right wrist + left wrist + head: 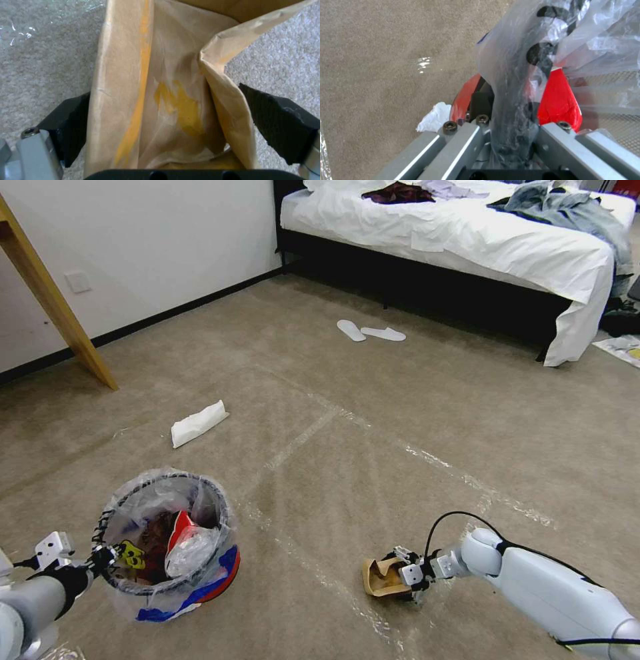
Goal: Pick up the trash bin and place the garbage on the floor into it.
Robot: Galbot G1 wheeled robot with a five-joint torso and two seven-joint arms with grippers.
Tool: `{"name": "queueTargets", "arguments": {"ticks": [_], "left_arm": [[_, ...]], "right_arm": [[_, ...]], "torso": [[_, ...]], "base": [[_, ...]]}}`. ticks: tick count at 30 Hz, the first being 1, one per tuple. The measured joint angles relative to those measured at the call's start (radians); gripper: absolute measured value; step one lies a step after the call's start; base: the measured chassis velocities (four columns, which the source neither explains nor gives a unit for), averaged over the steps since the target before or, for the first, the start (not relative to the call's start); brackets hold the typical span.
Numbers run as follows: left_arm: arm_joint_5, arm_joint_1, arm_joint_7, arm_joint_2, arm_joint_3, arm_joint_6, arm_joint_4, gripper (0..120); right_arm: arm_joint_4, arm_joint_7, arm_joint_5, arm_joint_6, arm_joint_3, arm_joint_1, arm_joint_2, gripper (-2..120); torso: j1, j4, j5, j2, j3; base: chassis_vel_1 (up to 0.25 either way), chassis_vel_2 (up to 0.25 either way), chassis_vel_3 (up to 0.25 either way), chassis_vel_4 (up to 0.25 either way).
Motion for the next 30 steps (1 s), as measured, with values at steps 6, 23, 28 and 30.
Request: {"name": "queueTargets", "arguments": {"ticks": [6,23,28,30], "left_arm": [[0.000,-0.001,0.002,0.003,-0.002,-0.004,-0.004,1],[0.007,-0.009,0.004,0.010,0.000,-0.014,-0.009,1],[0.012,-0.007,0.009,0.011,0.000,-0.015,-0.007,1],[0.012,-0.009,0.009,0.017,0.000,-0.018,-0.006,1]], "right_arm": [[0.014,0.002,0.000,-0.007,-0.013,0.007,0.003,92],[0.090,0.028,0.071,-0.028,-0.043,0.010,-0.006,30],[0.085,0.058,0.087,-0.028,-0.042,0.007,-0.007,13],[0.081,0.069,0.116,-0.029,-0.042,0.010,-0.007,4]], "torso": [[0.000,0.0000,0.0001,0.000,0.000],[0.000,0.0000,0.0000,0.000,0.000],[0.000,0.0001,0.0000,0.000,0.000],[0.000,0.0000,0.0000,0.000,0.000]], "base": [[0.000,0.000,0.000,0.000],[0.000,0.000,0.000,0.000],[0.000,0.000,0.000,0.000],[0.000,0.000,0.000,0.000]]}}
